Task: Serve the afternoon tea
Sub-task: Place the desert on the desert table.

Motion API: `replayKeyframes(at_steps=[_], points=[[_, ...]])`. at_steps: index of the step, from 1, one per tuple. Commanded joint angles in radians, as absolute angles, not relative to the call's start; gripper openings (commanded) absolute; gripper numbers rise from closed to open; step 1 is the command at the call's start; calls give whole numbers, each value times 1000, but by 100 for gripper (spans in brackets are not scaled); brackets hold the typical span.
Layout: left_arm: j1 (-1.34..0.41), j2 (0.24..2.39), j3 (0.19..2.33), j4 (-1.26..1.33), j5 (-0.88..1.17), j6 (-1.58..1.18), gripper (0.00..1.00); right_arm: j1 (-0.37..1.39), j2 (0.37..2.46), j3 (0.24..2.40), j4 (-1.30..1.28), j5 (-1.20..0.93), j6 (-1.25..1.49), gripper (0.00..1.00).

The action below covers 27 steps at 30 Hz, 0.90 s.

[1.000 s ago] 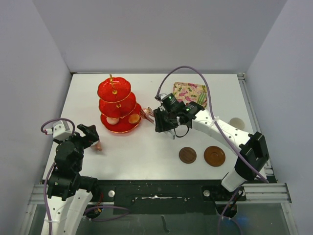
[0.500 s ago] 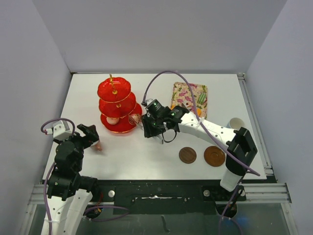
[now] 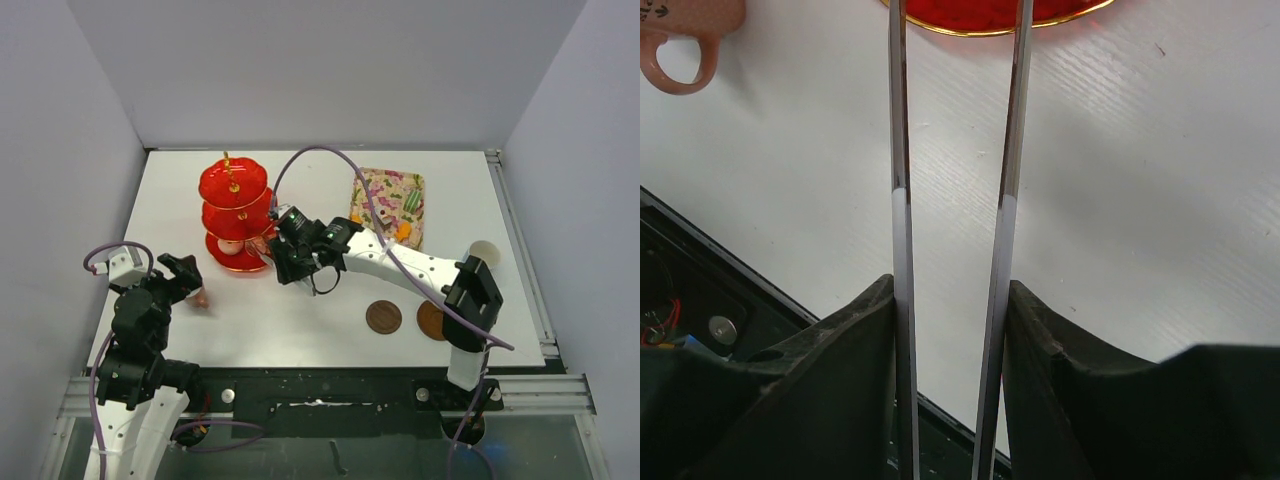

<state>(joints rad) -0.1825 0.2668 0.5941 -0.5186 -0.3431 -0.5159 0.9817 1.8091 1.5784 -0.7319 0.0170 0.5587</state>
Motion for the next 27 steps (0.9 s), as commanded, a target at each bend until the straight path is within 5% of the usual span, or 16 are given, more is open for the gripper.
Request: replayKeyframes(at_steps=[1, 15, 27], points=[[-187, 267, 601, -455, -345, -507, 82, 1001, 1823, 1659, -719, 50, 549, 29], [-187, 267, 601, -452, -341, -506, 82, 1022, 1950, 1748, -740, 58, 539, 30], [-186, 269, 601, -453, -340, -505, 82, 1021, 1932, 1726, -711, 31, 540, 43]])
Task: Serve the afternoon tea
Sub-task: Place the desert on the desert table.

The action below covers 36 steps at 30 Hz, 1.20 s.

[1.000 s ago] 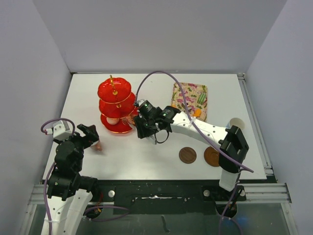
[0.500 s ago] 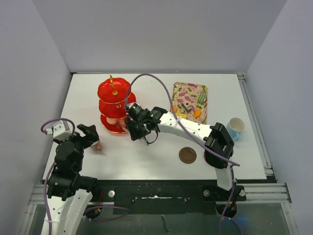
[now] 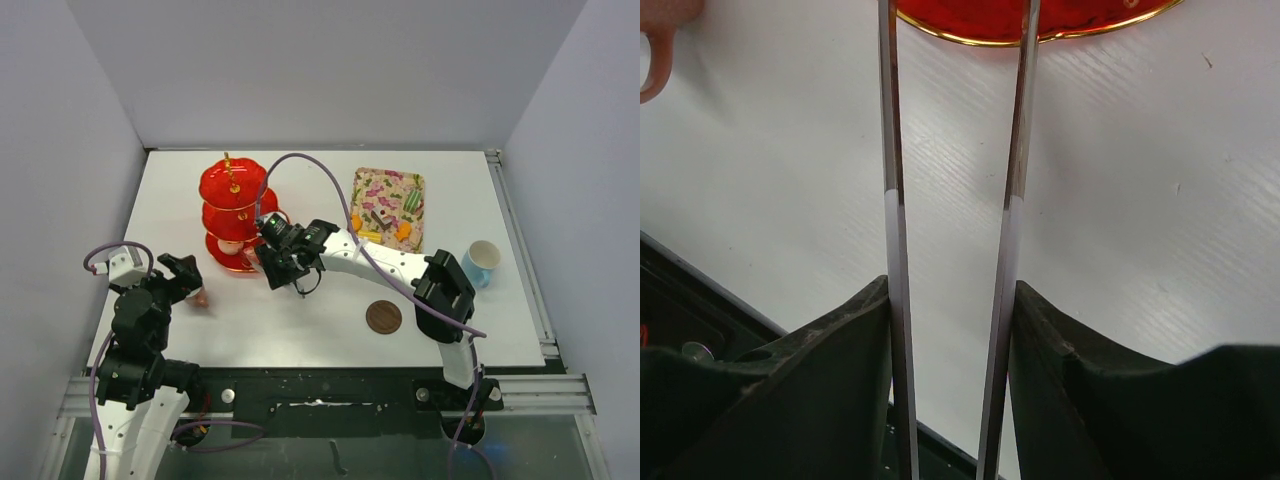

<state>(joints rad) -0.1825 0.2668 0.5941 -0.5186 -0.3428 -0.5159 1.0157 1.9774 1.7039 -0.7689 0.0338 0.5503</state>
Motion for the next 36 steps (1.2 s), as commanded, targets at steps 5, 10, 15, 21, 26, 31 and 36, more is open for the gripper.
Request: replayKeyframes(at_steps=[5, 10, 15, 21, 26, 31, 36], points=[[-187, 271, 599, -450, -331, -503, 81, 1020, 1921, 1724, -698, 22, 542, 44], [-187, 272, 599, -449, -331, -503, 82, 1018, 1906, 1720, -691, 23, 547, 44], [-187, 272, 598, -449, -333, -503, 82, 1020, 1885, 1708, -686, 28, 557, 44], [-186, 273, 598, -449, -332, -503, 81, 1020, 1868, 1692, -686, 35, 563, 44], [-186, 273, 600, -451, -332, -503, 82, 1020, 1843, 1671, -681, 43, 575, 44], [-187, 275, 600, -451, -333, -503, 82, 1021, 1813, 1643, -669, 42, 592, 43], [-186, 276, 600, -451, -332, -502, 82, 1022, 1778, 1604, -648, 21, 602, 42]])
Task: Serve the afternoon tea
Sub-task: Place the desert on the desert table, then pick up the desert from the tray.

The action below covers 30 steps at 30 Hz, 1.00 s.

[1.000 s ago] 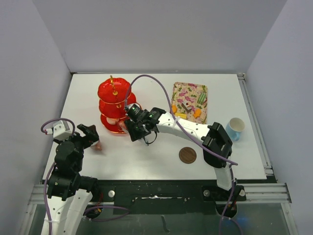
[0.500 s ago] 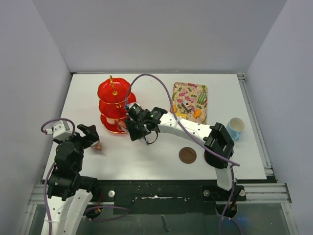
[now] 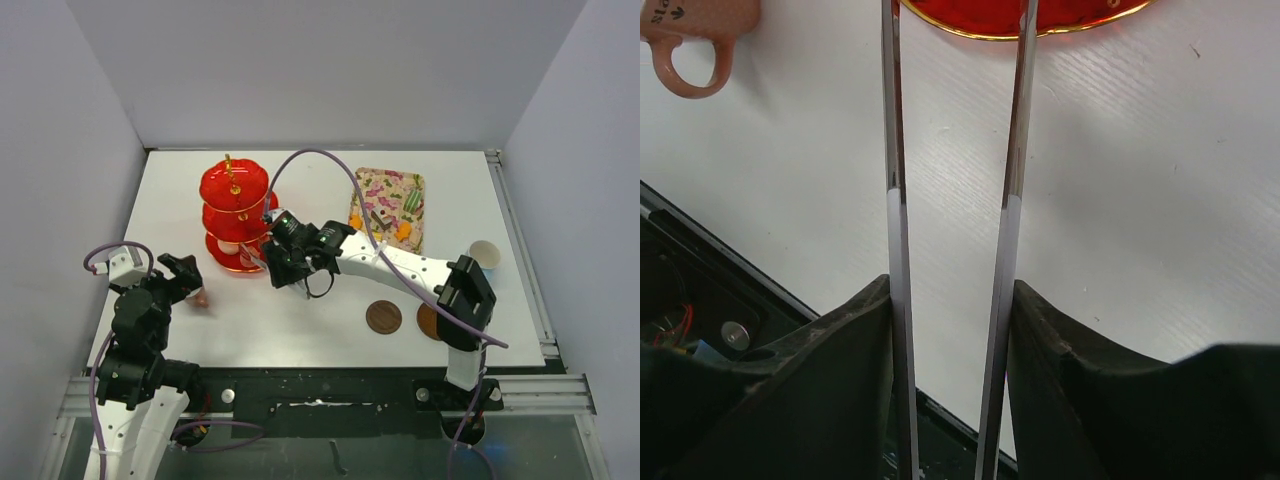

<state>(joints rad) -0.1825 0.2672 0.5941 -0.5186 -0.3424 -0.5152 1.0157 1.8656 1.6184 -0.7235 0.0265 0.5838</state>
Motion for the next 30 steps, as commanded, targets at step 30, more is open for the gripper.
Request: replayKeyframes(at_steps=[30], points=[[-186, 284, 600, -450, -327, -502, 82, 987, 1470, 1320, -675, 80, 700, 39]])
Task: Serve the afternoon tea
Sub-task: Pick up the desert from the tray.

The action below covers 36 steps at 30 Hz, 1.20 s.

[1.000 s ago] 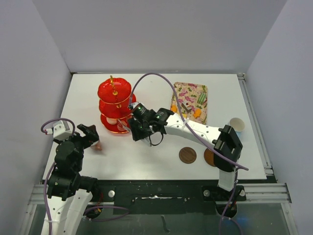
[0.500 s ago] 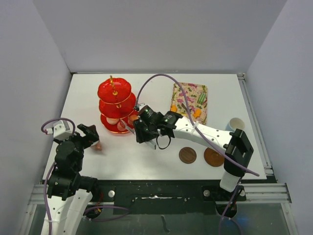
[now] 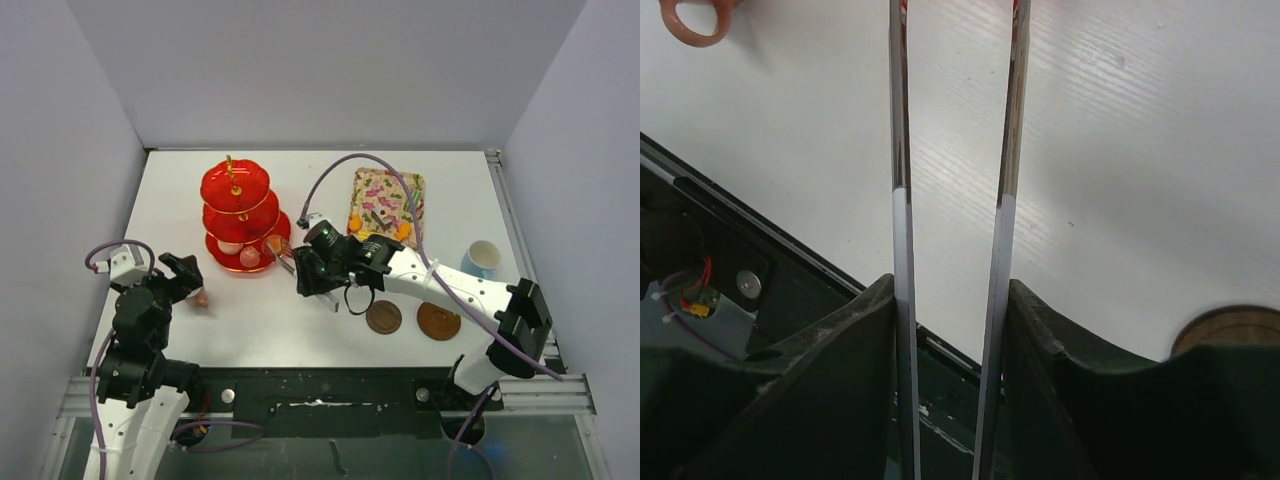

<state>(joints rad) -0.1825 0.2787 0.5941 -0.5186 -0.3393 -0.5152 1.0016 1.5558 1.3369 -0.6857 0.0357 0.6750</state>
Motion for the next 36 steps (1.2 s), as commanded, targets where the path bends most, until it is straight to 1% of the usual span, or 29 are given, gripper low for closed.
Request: replayKeyframes(at_steps=[1, 11, 17, 21, 25, 30, 36], points=[[-186, 284, 600, -449, -327, -502, 81, 984, 1457, 1313, -682, 78, 701, 39], [-186, 284, 600, -451, -329, -503, 82, 938, 1354, 1280, -763, 138, 693, 39], [-186, 291, 600, -453, -328, -502, 82, 779, 1287, 1236, -784, 141, 627, 38], [-185, 291, 600, -451, -327, -502, 82, 601, 1247, 1193, -775, 83, 568, 38], [-186, 291, 600, -451, -326, -500, 82, 475, 1231, 1176, -773, 32, 497, 38], [-186, 288, 600, -449, -328, -500, 81, 390, 1248, 1184, -799, 26, 439, 39], [-185, 285, 600, -451, -326, -500, 82, 364, 1280, 1208, -827, 35, 397, 40]])
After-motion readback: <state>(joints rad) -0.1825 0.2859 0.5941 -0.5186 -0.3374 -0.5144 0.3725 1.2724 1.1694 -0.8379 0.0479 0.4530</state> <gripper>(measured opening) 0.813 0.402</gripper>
